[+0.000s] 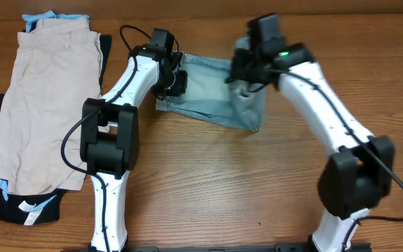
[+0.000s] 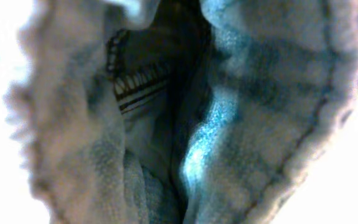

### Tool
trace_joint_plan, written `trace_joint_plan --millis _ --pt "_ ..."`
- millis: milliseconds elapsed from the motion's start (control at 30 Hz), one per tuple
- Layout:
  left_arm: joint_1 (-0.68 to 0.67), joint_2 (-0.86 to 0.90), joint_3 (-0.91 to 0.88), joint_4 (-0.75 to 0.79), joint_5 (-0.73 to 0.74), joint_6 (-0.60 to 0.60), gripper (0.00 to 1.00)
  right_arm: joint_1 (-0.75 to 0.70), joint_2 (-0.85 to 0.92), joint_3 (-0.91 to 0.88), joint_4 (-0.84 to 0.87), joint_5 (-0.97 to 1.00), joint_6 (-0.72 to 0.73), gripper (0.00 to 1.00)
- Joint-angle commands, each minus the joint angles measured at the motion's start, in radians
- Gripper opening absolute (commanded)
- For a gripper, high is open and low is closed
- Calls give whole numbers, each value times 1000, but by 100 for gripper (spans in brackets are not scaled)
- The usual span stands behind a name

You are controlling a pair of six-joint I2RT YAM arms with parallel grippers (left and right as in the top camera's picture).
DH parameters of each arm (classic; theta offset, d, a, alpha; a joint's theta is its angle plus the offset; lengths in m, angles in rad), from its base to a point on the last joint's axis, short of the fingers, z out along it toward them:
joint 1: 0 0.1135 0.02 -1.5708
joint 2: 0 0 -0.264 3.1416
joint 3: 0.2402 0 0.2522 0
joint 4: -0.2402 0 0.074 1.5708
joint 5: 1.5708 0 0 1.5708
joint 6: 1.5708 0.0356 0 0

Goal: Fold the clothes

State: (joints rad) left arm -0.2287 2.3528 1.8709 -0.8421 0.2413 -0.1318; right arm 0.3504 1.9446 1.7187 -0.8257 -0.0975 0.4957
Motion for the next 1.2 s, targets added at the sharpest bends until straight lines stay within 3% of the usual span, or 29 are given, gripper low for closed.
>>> trace_joint_plan --millis 0,267,300,333,433,533,667,933,1067,1167 --pt "-2 -1 10 -6 -12 -15 4 63 68 35 128 -8 163 4" --pt "-1 -1 10 -10 -13 -14 4 124 139 35 331 -87 216 4" --pt "-1 -1 10 -8 -13 -14 4 130 139 35 344 -85 215 8" --pt "-1 -1 10 -8 -13 -14 4 141 139 35 365 -85 215 31" --pt "3 -1 10 -11 -16 -14 4 143 139 39 372 -130 215 66" --pt "21 -6 13 -27 -16 -14 8 128 132 47 366 -212 212 81" --pt "74 -12 87 -140 -17 -11 18 83 101 48 334 -294 209 84" --pt "226 -12 443 -527 -41 5 61 20 66 48 130 -230 101 87" --pt "243 -12 514 -566 -38 17 66 26 67 32 50 -79 102 88" --pt "236 -11 512 -556 -35 28 68 41 72 -13 48 -76 102 88"
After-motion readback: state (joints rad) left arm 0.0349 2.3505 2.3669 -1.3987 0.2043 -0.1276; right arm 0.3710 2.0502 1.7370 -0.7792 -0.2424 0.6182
